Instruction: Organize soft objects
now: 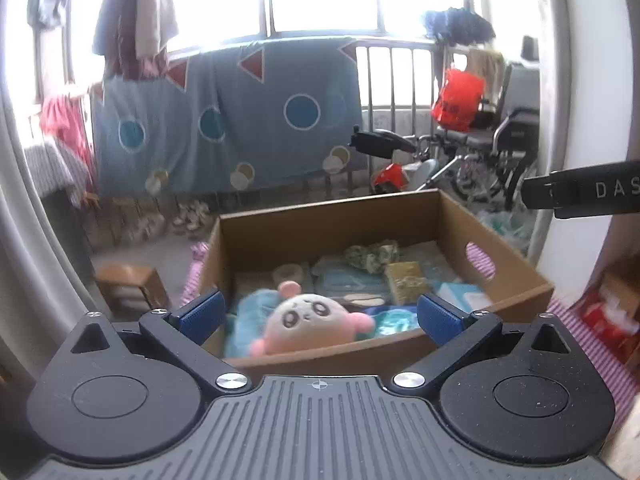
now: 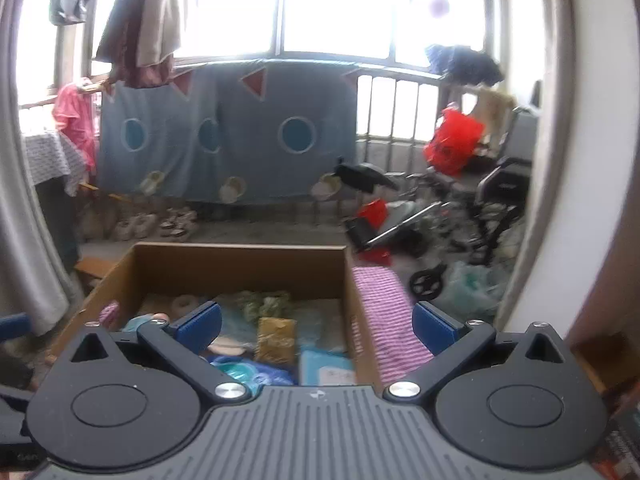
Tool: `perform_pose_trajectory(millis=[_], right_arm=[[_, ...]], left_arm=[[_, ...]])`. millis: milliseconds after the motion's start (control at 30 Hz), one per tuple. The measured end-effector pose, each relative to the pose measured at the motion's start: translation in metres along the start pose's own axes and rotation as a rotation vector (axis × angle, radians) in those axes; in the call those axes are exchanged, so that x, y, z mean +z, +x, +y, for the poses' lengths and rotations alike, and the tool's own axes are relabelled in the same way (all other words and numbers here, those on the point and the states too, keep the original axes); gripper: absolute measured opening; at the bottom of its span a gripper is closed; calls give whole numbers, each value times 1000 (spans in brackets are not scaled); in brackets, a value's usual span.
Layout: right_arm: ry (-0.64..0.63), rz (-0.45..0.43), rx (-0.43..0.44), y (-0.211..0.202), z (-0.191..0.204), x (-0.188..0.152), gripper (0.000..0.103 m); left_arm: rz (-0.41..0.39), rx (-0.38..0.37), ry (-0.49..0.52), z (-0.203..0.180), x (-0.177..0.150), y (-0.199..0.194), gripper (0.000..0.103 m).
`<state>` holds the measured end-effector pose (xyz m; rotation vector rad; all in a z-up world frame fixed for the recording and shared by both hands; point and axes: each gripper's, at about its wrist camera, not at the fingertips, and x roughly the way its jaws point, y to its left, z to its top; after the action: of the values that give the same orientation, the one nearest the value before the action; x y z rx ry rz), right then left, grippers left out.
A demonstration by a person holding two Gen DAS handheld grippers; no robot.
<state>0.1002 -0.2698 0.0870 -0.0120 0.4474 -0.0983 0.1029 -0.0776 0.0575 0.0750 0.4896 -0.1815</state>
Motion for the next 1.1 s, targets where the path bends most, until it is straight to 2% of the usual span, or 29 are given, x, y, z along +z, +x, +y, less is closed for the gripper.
perform_pose_trajectory(millis=[100, 167, 233, 333, 467, 567, 767, 1100], right_arm=[[10, -2, -43, 0, -1, 1, 103], [8, 0, -46, -1, -1, -1, 103], [20, 7, -36, 0, -1, -1, 103], [31, 56, 16, 8, 1, -9, 103], [75, 174, 109, 32, 5, -21, 103], [66, 228, 147, 47, 15, -26, 103], [33, 250, 181, 56, 29, -29, 103], [30, 271, 167, 70, 26, -32, 103]], left_arm=[[38, -52, -71, 10, -1, 0, 103], [49, -29, -105, 16, -3, 1, 103], [107, 3, -131, 23, -1, 9, 103], [183, 41, -158, 32, -1, 19, 103], [246, 72, -161, 37, 1, 28, 103], [267, 88, -161, 37, 5, 29, 103], [287, 112, -167, 36, 6, 35, 103], [308, 130, -129, 31, 9, 44, 103]])
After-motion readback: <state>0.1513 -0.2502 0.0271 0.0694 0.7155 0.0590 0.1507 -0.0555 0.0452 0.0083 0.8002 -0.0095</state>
